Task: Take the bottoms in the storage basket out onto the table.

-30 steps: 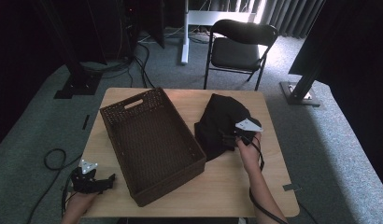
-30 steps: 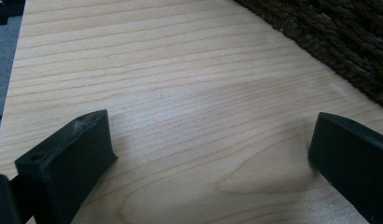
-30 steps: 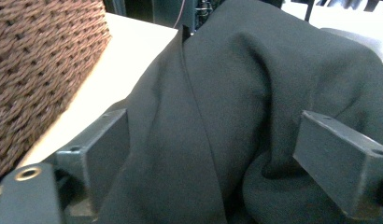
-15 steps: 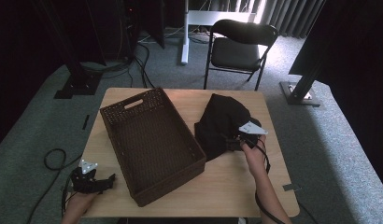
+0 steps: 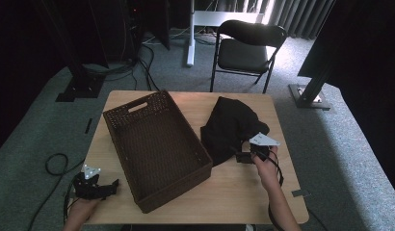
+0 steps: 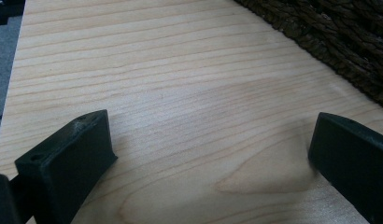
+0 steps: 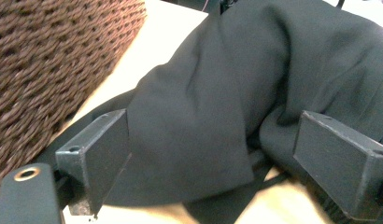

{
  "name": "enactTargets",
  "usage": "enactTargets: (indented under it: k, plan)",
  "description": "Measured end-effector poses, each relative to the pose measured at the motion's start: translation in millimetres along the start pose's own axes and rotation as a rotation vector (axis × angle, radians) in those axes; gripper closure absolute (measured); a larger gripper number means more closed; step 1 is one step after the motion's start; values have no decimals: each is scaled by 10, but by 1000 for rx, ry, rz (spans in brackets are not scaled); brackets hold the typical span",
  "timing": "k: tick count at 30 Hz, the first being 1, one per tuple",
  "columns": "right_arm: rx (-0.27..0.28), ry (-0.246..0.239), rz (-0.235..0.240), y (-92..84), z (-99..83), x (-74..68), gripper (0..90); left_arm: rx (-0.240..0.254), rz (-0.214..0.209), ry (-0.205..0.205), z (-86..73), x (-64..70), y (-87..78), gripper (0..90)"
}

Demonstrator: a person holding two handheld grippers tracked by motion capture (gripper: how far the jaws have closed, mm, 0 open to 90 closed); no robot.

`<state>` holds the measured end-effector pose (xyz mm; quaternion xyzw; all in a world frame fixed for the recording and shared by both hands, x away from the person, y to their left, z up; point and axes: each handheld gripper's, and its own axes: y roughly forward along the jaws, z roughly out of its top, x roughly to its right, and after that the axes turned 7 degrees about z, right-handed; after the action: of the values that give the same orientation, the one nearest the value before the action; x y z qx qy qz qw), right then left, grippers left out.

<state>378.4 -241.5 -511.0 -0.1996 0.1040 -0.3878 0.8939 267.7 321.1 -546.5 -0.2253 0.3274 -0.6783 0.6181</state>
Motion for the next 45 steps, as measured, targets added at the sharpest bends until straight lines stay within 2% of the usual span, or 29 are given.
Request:
enactTargets:
  k: [6, 20, 21, 30, 34, 40, 45]
  plan:
    - [-13, 7, 19, -95, -90, -33, 108, 0, 0, 1, 0, 0, 0, 0]
    - [-60, 19, 27, -225, -278, -81, 109, 0, 0, 0, 0, 0, 0, 0]
    - [-68, 16, 46, -271, -308, -105, 108, 0, 0, 0, 0, 0, 0, 0]
    - [-123, 8, 94, -377, -431, -196, 109, 0, 0, 0, 0, 0, 0, 0]
    - [-145, -1, 88, -405, -466, -211, 109, 0, 0, 0, 0, 0, 0, 0]
    - [-158, -5, 132, -477, -525, -245, 109, 0, 0, 0, 0, 0, 0, 0]
    - [-186, -15, 138, -523, -564, -249, 109, 0, 0, 0, 0, 0, 0, 0]
